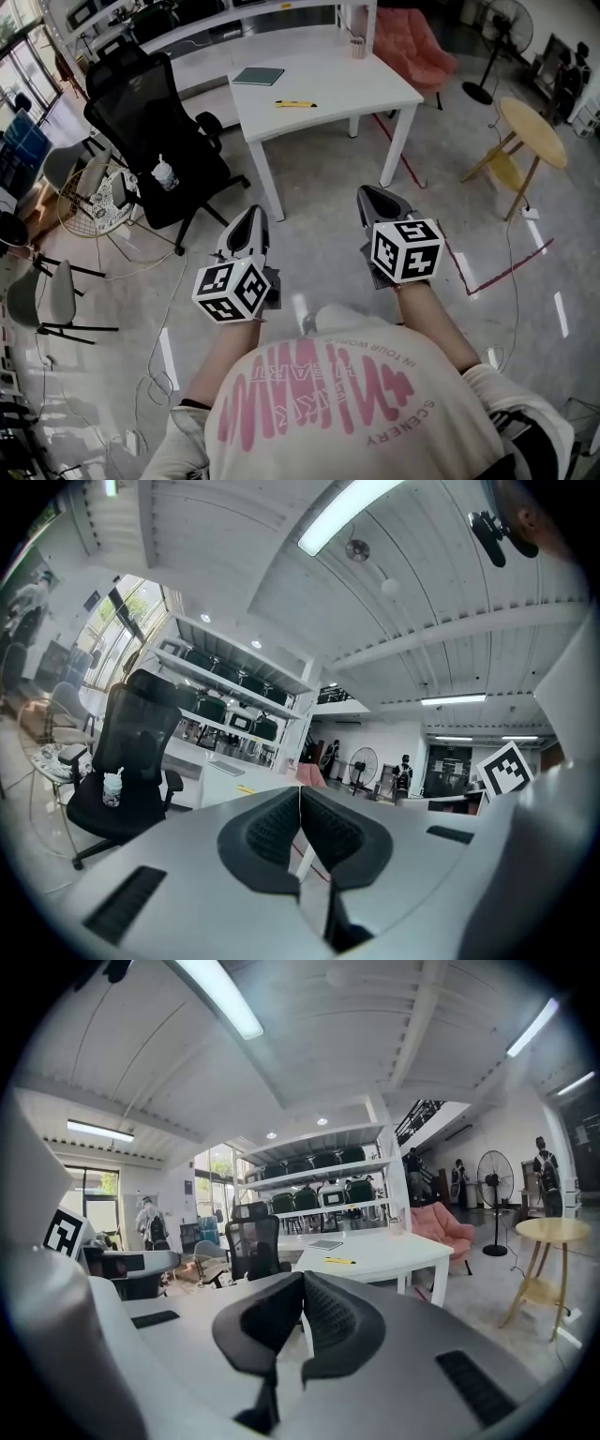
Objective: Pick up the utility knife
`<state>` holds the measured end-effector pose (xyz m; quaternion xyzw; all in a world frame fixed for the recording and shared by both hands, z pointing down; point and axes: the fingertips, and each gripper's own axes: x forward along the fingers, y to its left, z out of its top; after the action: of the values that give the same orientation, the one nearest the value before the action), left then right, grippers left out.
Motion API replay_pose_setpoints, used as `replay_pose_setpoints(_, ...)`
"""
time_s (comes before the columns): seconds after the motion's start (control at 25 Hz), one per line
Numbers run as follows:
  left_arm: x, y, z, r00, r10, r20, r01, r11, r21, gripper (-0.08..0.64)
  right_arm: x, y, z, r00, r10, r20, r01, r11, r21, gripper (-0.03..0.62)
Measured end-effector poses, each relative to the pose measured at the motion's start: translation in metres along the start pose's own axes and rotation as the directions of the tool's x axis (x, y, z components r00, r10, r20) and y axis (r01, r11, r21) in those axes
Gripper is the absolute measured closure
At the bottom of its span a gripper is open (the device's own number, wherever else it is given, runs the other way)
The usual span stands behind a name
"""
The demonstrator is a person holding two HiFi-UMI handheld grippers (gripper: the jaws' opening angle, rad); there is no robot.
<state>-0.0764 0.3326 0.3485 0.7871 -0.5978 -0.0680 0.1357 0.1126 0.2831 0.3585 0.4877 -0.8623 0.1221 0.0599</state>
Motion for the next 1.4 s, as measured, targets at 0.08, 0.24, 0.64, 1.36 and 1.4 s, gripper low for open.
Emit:
replay_pose_setpoints(0.08,0.01,0.003,0.0,1.0,-0.002,-0.005,0.002,1.0,-0.001,0.535,0.01,-0.006,0.003,1.0,-0.003,0.0,0.003,1.0,0.007,0.575)
replay_pose_setpoints(0.24,0.038,0.014,0.004,1.0,-0.01,0.002,0.01,1.0,-0.015,0.535,0.041,-0.019,0.004,1.0,0.004,-0.009,-0.004,1.0,0.008,0.575)
replay_pose_setpoints(0.64,0.141,0.032,0.037,0.999,0.014,0.045,-0.013,1.0,-0.008,0.535,0.143,-0.062,0.044,0.997,0.08,-0.018,-0.08,0.997,-0.008,0.575)
replay_pose_setpoints(1.36,0.314,0.052,0.068,0.993,0.092,0.074,-0.094,0.995,0.025,0.535,0.282,-0.157,0.126,0.979,0.205,0.014,-0.204,0.978,-0.03,0.575)
replay_pose_setpoints(1.4,0.318,0.053,0.067,0.992,0.099,0.075,-0.101,0.995,0.016,0.535,0.286,-0.16,0.125,0.977,0.213,0.013,-0.213,0.977,-0.03,0.575)
